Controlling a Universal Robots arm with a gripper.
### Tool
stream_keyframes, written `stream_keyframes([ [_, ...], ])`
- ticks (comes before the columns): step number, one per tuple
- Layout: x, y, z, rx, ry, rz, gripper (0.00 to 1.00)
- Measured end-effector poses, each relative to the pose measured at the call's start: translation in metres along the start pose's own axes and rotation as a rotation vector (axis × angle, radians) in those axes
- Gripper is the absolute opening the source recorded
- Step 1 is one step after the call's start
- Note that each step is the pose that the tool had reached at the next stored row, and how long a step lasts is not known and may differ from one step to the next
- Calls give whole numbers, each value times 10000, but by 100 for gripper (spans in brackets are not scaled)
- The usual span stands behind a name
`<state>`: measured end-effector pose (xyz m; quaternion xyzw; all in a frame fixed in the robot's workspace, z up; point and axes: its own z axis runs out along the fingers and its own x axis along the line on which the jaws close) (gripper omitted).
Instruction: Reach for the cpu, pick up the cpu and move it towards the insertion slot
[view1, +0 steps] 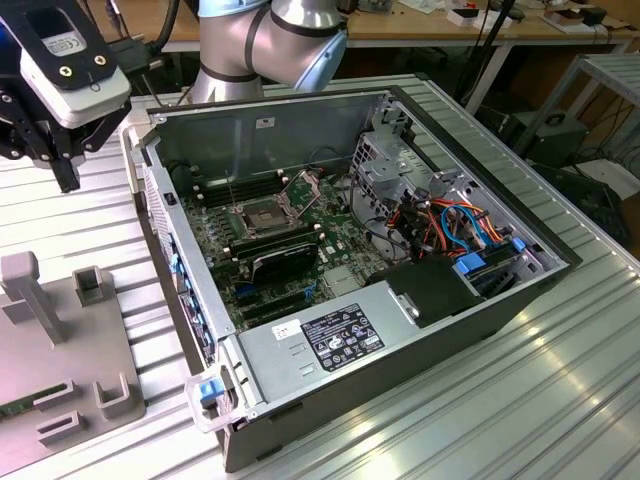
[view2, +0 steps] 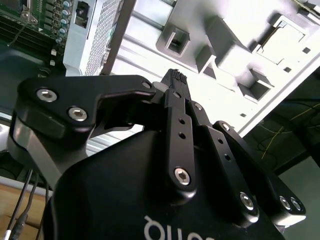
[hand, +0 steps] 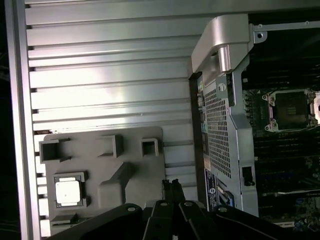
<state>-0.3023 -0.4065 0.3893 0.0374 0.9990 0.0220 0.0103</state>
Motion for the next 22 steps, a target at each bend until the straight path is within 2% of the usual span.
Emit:
stream_keyframes([
  [12, 222, -39, -4, 0, 0, 0, 11],
  [22, 379, -65, -7, 0, 0, 0, 11],
])
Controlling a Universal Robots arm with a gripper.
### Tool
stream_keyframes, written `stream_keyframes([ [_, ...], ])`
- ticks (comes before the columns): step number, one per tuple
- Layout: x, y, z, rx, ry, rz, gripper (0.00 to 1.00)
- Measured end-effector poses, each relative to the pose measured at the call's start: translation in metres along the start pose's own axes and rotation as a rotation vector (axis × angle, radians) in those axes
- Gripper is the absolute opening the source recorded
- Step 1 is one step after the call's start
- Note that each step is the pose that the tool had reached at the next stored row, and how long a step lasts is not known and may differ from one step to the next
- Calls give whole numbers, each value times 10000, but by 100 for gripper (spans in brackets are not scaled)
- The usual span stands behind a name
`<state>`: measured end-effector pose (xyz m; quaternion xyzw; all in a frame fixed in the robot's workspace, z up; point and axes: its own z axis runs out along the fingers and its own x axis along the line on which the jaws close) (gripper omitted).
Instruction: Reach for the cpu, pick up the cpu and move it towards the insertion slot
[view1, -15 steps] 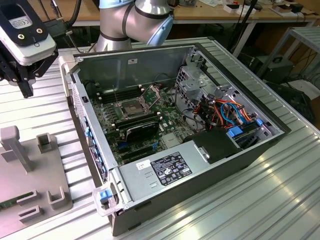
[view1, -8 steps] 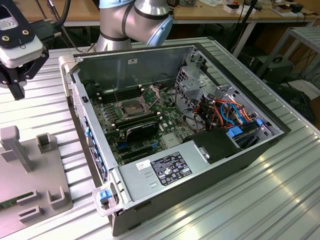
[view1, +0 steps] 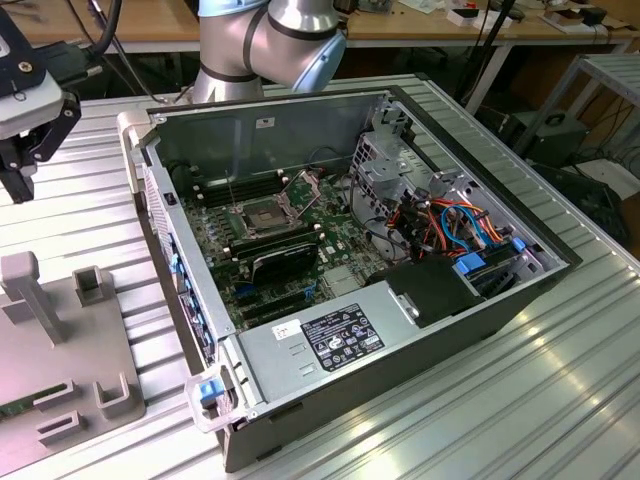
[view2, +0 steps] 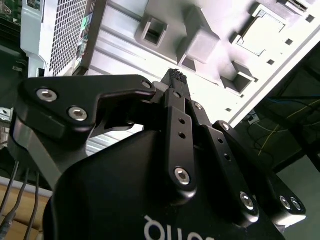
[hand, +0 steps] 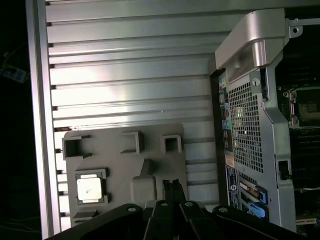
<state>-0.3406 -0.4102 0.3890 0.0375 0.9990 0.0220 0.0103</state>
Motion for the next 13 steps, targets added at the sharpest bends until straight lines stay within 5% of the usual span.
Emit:
stream_keyframes([
  [5, 139, -42, -2, 0, 0, 1, 11],
  [13, 495, -127, -9, 0, 0, 1, 11],
])
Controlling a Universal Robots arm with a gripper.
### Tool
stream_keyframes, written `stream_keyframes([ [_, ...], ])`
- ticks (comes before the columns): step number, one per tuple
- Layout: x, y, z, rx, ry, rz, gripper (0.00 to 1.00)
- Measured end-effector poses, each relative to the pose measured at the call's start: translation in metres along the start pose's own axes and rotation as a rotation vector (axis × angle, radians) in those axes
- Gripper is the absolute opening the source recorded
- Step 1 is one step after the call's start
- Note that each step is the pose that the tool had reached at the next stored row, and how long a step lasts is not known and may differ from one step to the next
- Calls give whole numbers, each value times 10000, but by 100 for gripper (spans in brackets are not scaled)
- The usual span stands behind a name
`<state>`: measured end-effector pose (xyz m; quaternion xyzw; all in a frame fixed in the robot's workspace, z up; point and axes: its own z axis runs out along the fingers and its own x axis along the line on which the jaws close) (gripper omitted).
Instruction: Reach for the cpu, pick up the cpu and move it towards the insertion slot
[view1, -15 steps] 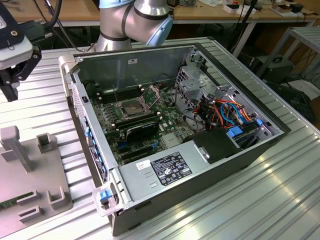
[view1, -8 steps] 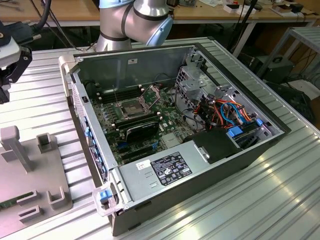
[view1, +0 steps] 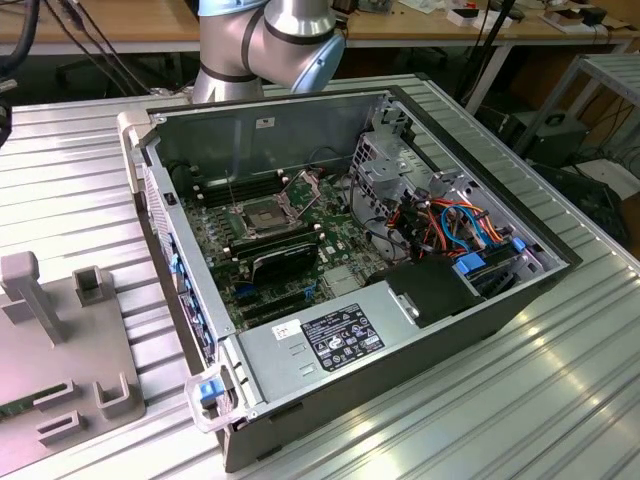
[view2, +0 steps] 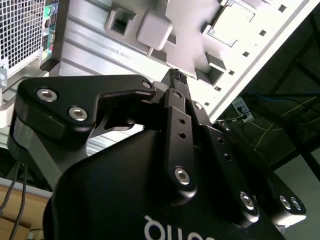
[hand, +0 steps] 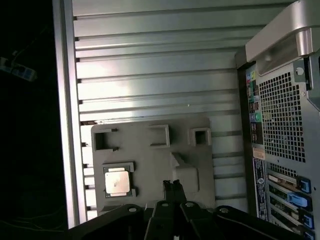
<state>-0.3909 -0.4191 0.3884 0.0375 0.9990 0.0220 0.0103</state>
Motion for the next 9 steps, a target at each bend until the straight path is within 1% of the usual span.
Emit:
stream_keyframes([
  [2, 103, -11, -1, 0, 0, -2, 11],
  [3, 166, -17, -2, 0, 0, -2, 11],
  [4, 201, -20, -3, 0, 0, 0, 11],
  [9, 324, -31, -3, 0, 9, 0, 11],
])
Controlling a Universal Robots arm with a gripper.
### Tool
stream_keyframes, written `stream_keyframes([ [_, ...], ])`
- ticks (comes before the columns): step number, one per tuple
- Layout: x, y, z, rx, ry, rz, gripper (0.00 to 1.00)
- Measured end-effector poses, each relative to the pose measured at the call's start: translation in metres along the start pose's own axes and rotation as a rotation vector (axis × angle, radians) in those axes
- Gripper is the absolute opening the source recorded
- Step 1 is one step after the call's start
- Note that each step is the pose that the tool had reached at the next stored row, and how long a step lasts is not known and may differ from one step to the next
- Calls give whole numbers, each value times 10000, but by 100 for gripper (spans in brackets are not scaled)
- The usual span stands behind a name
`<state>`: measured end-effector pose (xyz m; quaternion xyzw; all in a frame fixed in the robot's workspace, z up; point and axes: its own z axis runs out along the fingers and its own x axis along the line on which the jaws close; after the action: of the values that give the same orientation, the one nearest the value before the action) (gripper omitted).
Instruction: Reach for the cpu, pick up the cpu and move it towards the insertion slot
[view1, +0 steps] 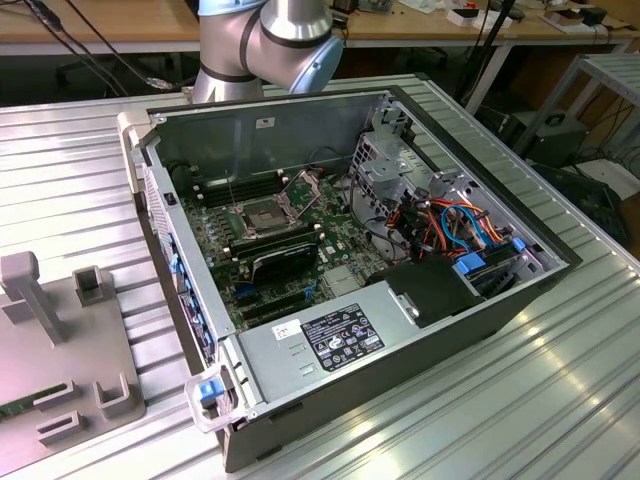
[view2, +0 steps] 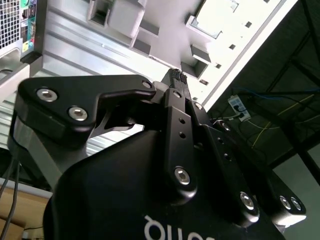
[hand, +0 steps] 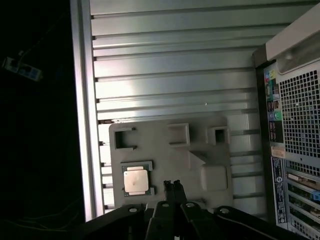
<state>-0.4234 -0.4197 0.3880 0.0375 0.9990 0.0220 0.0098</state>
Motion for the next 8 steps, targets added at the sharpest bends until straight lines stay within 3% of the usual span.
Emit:
stream_keyframes([
  [8, 312, -23, -2, 3, 60, 3, 11],
])
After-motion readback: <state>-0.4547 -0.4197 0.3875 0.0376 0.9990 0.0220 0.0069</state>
